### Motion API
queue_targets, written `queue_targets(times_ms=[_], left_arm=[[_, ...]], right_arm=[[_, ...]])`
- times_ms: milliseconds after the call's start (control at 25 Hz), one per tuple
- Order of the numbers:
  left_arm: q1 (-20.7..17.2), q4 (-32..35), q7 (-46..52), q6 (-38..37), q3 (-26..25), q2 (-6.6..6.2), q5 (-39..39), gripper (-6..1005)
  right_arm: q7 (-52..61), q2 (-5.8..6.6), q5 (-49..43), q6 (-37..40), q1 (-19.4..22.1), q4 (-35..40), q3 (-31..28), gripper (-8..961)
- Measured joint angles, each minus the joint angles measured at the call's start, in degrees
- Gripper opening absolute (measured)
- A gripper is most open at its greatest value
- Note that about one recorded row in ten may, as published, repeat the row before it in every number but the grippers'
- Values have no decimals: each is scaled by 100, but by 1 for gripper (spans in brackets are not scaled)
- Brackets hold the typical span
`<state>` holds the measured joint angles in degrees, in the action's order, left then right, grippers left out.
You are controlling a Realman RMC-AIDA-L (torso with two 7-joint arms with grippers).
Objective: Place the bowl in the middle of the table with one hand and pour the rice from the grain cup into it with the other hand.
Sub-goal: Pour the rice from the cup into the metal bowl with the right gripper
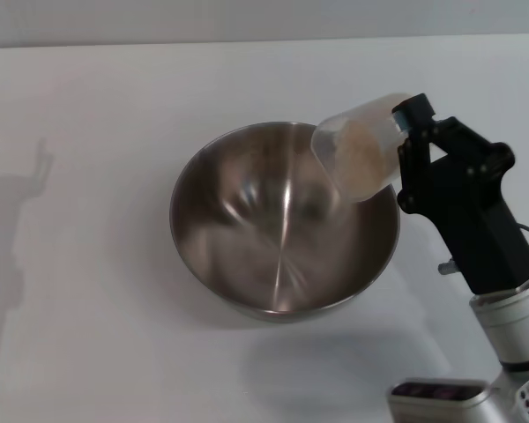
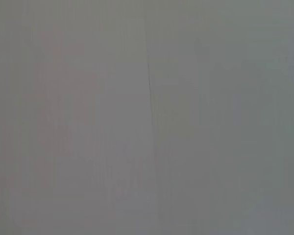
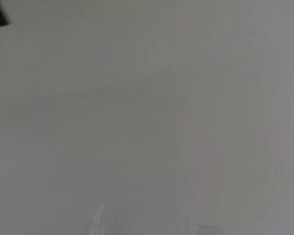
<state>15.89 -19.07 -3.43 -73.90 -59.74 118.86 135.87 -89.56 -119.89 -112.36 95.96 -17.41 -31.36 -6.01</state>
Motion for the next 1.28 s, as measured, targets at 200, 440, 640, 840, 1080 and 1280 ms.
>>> queue_targets(times_ms=[200,440,640,840,1080,1280], left_arm=[[2,0,0,7,3,-3,0,791],[2,1,0,8,13,-3,0,791],[-2,-6,7,8,17,-2,1,791],[-24,-31,9,8,24,5,2,791],[-57,-58,9,5,25,6,11,791],[-66,-65,9,-3,40,9,31,791]], right_arm=[[-1345,-1,-140,-89,-20,-41,3,1],[-2617,1,-116,-382,-60,-112,-56,1],[-3246,1,-146,-432,-129,-156,-33,1],[-3960,1,-154,-482,-209,-206,55,1],[-4658,1,-254,-623,-330,-194,99,1],[-5021,2,-333,-739,-371,-182,154,1]])
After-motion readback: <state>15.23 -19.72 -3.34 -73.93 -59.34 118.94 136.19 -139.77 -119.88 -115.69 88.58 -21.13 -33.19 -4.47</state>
